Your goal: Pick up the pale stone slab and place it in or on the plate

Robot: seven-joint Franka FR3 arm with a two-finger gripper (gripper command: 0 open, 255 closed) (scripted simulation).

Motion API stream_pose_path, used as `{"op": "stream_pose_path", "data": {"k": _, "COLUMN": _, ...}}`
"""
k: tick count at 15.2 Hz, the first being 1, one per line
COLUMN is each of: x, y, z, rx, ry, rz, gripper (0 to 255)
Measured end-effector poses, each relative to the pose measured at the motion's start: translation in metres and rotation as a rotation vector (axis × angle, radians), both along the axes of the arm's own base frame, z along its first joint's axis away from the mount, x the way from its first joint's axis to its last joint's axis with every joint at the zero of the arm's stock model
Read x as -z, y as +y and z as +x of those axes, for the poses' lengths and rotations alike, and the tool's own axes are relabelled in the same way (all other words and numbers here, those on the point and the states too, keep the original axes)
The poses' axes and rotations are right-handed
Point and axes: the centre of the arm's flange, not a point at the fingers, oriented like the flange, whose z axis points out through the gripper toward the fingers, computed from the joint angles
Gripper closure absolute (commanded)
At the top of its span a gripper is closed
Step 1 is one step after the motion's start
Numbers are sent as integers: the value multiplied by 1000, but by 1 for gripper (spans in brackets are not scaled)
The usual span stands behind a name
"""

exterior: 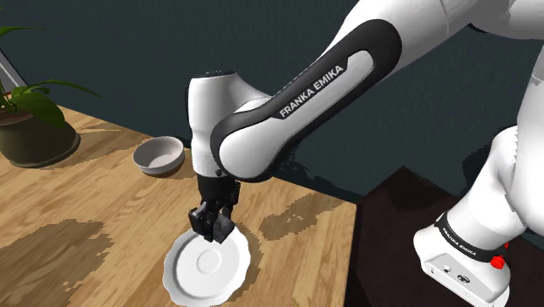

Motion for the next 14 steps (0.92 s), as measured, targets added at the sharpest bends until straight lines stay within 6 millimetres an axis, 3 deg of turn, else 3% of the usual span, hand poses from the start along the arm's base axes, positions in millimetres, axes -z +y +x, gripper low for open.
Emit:
{"op": "stream_pose_path", "data": {"k": 3, "x": 5, "y": 32, "z": -15, "rx": 0, "ry": 0, "rz": 0, "gripper": 255}}
{"op": "stream_pose_path", "data": {"k": 5, "x": 16, "y": 40, "z": -21, "rx": 1, "ry": 1, "rz": 0, "gripper": 255}}
{"op": "stream_pose_path", "data": {"k": 14, "x": 62, "y": 40, "z": -21, "rx": 2, "ry": 1, "rz": -1, "gripper": 255}}
